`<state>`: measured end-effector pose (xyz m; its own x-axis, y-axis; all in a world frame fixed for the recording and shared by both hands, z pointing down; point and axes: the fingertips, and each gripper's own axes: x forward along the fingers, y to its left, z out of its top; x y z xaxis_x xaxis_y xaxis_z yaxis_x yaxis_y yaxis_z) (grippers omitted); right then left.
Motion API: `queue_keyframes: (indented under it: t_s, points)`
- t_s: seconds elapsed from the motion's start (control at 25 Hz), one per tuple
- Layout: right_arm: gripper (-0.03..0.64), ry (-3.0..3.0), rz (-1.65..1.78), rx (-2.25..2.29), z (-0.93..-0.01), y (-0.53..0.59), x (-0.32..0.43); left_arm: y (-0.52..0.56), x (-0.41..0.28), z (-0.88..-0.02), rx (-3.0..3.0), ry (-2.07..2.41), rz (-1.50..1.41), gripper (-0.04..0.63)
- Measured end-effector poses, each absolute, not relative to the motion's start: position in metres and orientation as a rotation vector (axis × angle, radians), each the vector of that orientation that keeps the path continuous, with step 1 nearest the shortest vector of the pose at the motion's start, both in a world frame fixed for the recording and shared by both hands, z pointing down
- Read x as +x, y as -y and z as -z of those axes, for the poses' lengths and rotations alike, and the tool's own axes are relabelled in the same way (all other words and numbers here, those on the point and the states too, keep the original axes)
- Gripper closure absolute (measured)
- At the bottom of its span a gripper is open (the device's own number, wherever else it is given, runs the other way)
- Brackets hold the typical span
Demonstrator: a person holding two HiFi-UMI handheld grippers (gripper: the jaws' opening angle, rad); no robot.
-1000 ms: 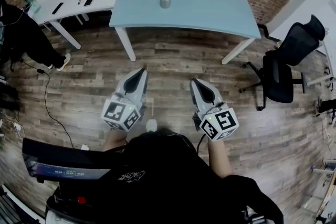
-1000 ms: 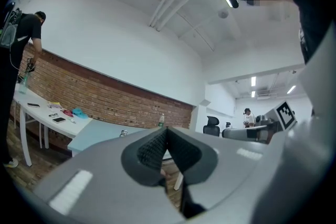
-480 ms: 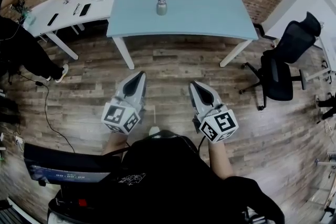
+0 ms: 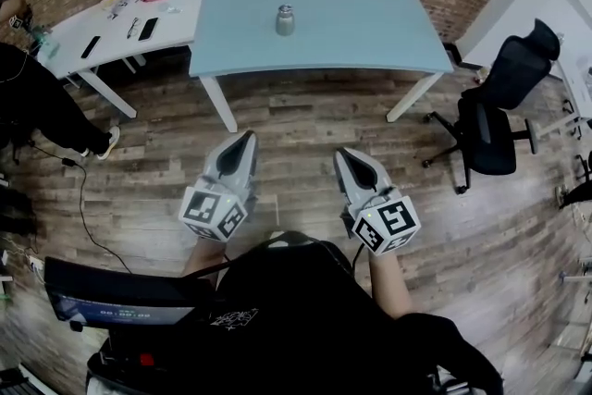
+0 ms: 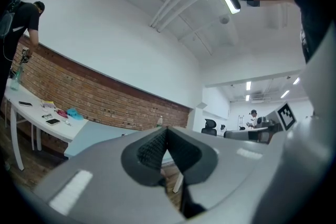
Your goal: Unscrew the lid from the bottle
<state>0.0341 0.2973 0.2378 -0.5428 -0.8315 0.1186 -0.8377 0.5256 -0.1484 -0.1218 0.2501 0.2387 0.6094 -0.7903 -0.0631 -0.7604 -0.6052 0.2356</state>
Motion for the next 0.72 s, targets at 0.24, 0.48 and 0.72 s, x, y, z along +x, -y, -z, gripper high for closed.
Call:
queue_keyframes:
  t_s: [0.24,0.48,0.72]
  points:
    - [0.615,2.714,-0.286,1.504,-0.247,-0.307,0.028,-0.254,-0.13,-0.249,2.656,1.286,0.231,0.595]
    - [0.615,2.69,-0.278,1.507,-0.252,-0.308,0.029,-0.255,-0.137,-0.251,2.651,1.283,0.26,0.595]
    - [0.615,2.676,-0.286,1.5,-0.255,-0.315,0.025,-0.258,-0.141,-0.257,2.631,1.282,0.265,0.595]
